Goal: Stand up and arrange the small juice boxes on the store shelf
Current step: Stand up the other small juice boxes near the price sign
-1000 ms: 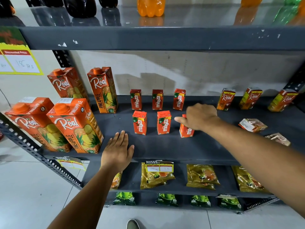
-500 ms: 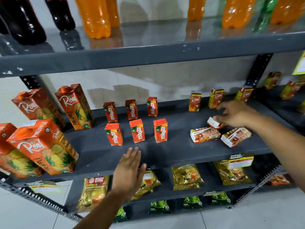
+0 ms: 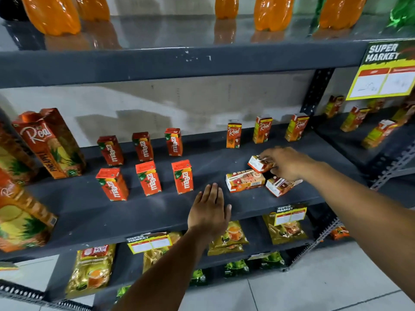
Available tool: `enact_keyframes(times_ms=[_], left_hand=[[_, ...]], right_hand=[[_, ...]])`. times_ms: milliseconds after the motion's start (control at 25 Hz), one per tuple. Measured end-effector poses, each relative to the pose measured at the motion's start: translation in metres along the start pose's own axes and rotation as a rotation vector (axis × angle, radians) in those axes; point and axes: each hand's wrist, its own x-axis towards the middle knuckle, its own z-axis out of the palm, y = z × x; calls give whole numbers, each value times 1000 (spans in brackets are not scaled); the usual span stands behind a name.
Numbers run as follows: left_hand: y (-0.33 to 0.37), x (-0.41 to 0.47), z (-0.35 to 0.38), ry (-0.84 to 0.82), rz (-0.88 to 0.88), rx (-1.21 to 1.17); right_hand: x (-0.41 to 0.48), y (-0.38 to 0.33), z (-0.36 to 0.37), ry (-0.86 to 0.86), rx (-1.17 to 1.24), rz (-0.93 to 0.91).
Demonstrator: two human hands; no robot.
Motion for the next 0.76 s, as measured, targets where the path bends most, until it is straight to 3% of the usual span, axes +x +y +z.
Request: enact_keyframes(times_ms=[360, 440, 600, 680, 760], left_hand=[[5, -7, 1, 41, 28, -20], [16, 7, 1, 106, -113, -32], [4, 0, 3, 76, -93, -23], [4, -4, 2, 67, -60, -19], [6, -3, 3, 74, -41, -8]], right_hand=[[27, -9, 0, -172, -179, -174], [50, -25, -16, -181, -252, -373], [34, -63, 12, -189, -404, -469], [30, -65, 27, -144, -449, -471], [33, -61, 31, -36, -326, -435]])
